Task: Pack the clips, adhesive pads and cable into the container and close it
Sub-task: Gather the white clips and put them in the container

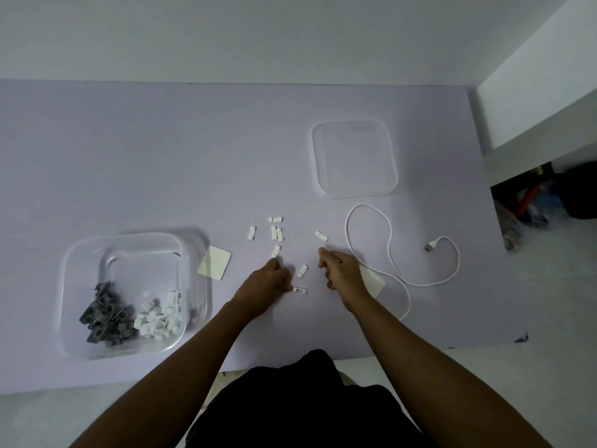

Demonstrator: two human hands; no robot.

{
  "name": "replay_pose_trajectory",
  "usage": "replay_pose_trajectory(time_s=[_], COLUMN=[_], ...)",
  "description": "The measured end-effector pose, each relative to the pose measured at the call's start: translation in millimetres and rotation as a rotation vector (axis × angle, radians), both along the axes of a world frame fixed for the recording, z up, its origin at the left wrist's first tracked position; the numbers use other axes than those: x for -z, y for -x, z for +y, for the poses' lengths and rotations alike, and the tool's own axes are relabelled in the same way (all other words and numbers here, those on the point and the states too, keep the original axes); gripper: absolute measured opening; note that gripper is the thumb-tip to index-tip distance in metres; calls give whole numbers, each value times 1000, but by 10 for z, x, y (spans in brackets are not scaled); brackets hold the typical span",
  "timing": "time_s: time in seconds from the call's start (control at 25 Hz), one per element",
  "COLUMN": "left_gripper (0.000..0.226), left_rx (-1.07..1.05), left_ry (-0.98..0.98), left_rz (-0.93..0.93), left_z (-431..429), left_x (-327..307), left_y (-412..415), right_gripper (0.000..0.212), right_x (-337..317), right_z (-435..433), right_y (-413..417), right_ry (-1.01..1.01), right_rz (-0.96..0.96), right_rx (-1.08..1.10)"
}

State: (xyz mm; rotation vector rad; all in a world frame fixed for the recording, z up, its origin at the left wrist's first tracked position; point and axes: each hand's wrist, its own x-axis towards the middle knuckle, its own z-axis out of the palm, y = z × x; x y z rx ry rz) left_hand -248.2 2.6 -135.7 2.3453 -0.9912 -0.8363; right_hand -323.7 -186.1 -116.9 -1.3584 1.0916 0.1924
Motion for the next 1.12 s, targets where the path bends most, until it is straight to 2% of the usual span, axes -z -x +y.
replay_pose_trajectory(time_s=[0.08, 0.16, 0.4, 0.56, 0.64, 0.68, 0.72, 0.84, 0.92, 1.0, 1.04, 1.12], left_gripper=[27, 36, 37, 37, 41, 44, 49, 60, 59, 48, 41, 29], left_rx=[-33, -39, -50, -41, -25, -12, -3, 12, 41, 84, 102, 117], left_ry=[13, 26, 61, 71, 60, 55, 50, 44, 35, 63, 82, 99], left_rz=[-26, -34, -24, -32, -66, -85, -97, -100, -118, -146, -151, -150], left_z=[8, 30, 89, 143, 133, 108, 66, -133, -275, -354, -366, -356], left_x=[19, 29, 49, 54, 56, 57, 54, 56, 81, 145, 180, 243], left_y=[34, 77, 111, 151, 202, 240, 286, 431, 498, 520, 516, 493], right_gripper=[25, 16, 45, 39, 31, 26, 19, 4, 9, 16, 23, 37], right_x=[118, 167, 232, 244, 253, 252, 228, 97, -22, -103, -121, -70], right_z=[22, 44, 123, 174, 180, 167, 130, -61, -189, -267, -283, -296], right_y=[58, 113, 155, 106, 71, 49, 25, -47, -37, -33, -55, -116], right_ry=[272, 382, 507, 606, 593, 531, 406, -245, -429, -431, -365, -67], right_rz=[-31, -77, -117, -153, -163, -151, -133, -237, -319, -322, -275, -130], right_rx=[-153, -252, -557, -642, -564, -445, -260, 335, 444, 428, 399, 245])
